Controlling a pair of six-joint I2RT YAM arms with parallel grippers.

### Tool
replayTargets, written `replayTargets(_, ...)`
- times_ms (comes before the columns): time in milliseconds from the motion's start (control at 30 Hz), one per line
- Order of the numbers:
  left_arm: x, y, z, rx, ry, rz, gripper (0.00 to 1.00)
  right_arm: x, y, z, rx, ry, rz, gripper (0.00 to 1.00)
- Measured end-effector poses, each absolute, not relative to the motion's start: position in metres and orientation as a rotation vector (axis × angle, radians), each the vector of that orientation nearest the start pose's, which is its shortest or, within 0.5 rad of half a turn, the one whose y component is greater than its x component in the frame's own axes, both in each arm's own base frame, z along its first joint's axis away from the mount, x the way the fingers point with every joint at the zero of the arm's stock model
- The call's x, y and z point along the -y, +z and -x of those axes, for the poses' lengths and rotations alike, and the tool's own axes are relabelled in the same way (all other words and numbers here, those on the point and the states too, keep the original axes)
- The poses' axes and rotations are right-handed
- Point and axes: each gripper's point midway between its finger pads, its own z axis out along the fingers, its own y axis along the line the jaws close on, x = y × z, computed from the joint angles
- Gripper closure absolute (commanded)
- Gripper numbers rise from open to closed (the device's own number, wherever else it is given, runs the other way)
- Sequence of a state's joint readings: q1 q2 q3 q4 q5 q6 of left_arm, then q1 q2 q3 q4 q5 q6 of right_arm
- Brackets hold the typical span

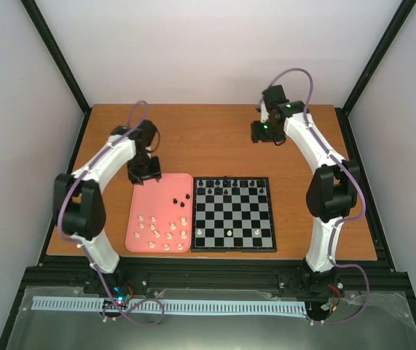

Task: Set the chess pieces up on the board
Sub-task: Pick up the chess piece from the storage box.

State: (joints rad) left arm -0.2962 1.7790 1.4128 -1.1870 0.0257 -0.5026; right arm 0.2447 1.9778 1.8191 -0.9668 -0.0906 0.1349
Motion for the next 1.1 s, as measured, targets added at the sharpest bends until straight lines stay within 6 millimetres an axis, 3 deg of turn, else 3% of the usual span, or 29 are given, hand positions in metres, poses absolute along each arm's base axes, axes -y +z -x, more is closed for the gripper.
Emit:
replayTargets(67, 0.087, 0.116, -0.321, -3.032, -0.093, 0.382, 0.38, -0.158, 0.176, -0.462, -2.664, 0.253, 0.249, 0.44)
replayTargets(133, 0.075, 0.142, -0.326, -2.937, -0.137, 0.428, 0.34, -0.198, 0.200, -0.456, -2.603, 0.298, 0.348, 0.44)
replayTargets(267, 0.053, 0.174, -0.327, -2.804, -0.186, 0.518, 0.13, -0.293, 0.230, -0.417, -2.501, 0.424, 0.590, 0.45)
replayTargets(367, 0.041, 0.173, -0.321, -2.786, -0.182, 0.565, 0.01, -0.349, 0.215, -0.378, -2.512, 0.494, 0.749, 0.45)
replayTargets(433, 0.036, 0.169, -0.315, -2.794, -0.173, 0.584, 0.00, -0.376, 0.192, -0.352, -2.551, 0.516, 0.840, 0.46)
replayTargets(467, 0.034, 0.168, -0.314, -2.798, -0.170, 0.588, 0.00, -0.389, 0.170, -0.335, -2.595, 0.521, 0.896, 0.47)
replayTargets(633, 0.035, 0.171, -0.313, -2.788, -0.183, 0.578, 0.00, -0.408, 0.122, -0.304, -2.705, 0.492, 0.990, 0.48)
replayTargets(733, 0.036, 0.173, -0.314, -2.787, -0.195, 0.567, 0.00, -0.413, 0.106, -0.293, -2.743, 0.476, 1.011, 0.51)
replayTargets(1100, 0.043, 0.179, -0.317, -2.783, -0.246, 0.522, 0.00, -0.409, 0.064, -0.291, -2.845, 0.368, 0.975, 0.56)
